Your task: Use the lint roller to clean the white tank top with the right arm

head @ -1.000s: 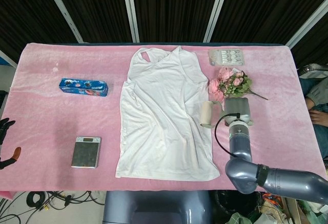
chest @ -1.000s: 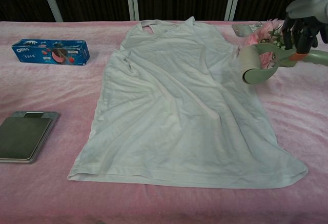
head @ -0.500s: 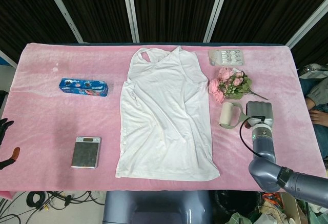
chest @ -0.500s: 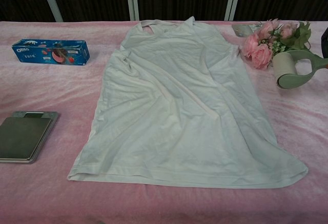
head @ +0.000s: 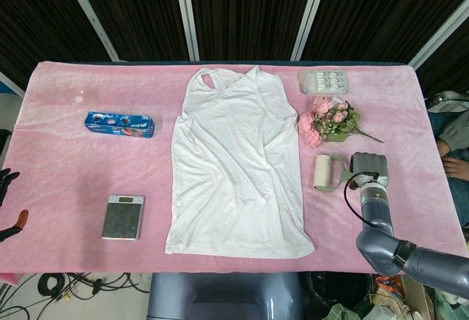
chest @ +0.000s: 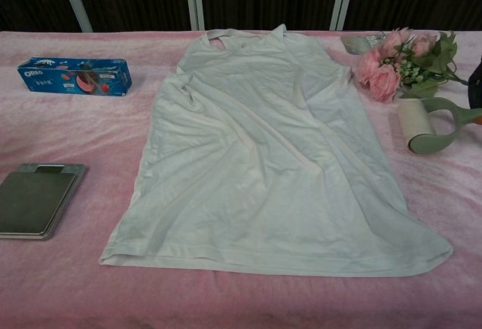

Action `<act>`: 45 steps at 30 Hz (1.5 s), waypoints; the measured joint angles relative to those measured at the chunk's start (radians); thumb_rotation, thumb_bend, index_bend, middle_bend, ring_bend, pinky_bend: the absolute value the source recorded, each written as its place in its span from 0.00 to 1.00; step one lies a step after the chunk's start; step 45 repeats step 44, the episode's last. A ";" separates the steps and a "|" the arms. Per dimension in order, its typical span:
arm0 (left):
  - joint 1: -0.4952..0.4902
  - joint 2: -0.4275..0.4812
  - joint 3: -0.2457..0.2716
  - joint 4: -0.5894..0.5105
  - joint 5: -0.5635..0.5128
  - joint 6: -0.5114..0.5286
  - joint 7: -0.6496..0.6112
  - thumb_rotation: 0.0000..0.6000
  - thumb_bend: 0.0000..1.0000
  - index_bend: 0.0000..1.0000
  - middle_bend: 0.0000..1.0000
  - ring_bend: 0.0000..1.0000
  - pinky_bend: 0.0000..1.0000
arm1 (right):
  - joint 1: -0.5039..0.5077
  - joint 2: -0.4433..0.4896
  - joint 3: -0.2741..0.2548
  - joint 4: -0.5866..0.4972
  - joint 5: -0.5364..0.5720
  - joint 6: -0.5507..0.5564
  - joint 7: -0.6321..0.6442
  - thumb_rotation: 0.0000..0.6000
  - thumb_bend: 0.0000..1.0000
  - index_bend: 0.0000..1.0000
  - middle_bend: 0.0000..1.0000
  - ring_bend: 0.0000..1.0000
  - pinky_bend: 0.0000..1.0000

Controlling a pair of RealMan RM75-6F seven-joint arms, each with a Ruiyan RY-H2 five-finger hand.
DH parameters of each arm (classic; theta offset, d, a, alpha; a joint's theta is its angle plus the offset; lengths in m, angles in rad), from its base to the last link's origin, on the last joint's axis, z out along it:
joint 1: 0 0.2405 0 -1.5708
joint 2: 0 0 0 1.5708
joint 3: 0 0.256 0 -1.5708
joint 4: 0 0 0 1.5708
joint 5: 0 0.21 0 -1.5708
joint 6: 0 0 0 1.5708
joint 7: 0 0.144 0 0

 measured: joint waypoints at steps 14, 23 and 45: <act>0.002 0.000 0.002 0.000 0.002 0.002 0.003 1.00 0.38 0.14 0.09 0.04 0.05 | 0.030 0.036 -0.012 -0.042 0.125 -0.048 -0.027 1.00 0.20 0.01 0.00 0.08 0.20; 0.002 -0.001 0.000 0.002 0.005 0.006 -0.001 1.00 0.38 0.14 0.09 0.04 0.05 | -0.007 0.148 0.011 -0.177 -0.010 0.031 0.064 1.00 0.18 0.00 0.00 0.08 0.19; 0.013 -0.008 -0.001 0.031 0.075 0.064 -0.052 1.00 0.38 0.14 0.09 0.04 0.05 | -0.618 0.189 -0.289 -0.224 -1.389 0.552 0.664 1.00 0.16 0.01 0.00 0.07 0.19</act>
